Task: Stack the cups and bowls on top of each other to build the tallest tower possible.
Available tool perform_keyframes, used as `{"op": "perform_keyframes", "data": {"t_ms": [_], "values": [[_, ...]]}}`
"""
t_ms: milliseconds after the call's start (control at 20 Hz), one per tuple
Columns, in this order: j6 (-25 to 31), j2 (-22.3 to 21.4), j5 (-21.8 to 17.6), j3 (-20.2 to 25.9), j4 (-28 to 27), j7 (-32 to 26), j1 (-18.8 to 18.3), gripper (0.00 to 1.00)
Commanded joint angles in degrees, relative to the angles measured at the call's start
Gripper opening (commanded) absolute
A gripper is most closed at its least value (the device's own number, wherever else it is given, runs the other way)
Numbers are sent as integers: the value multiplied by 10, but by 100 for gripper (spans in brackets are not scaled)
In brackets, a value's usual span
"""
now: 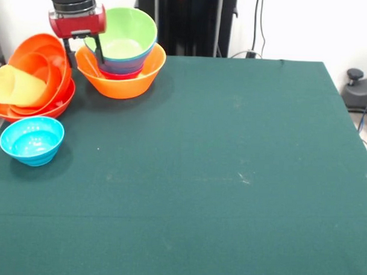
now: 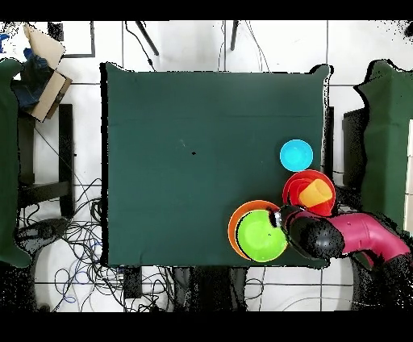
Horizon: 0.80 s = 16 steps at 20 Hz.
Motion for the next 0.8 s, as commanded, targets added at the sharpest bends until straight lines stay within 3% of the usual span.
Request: {"op": "perform_keyframes", "data": {"t_ms": [50, 400, 800], "values": [[96, 23, 8, 9, -15, -259, -9, 100], [133, 4, 77, 57, 16, -299, -48, 100], [137, -12, 96, 77, 23, -280, -46, 100]]}}
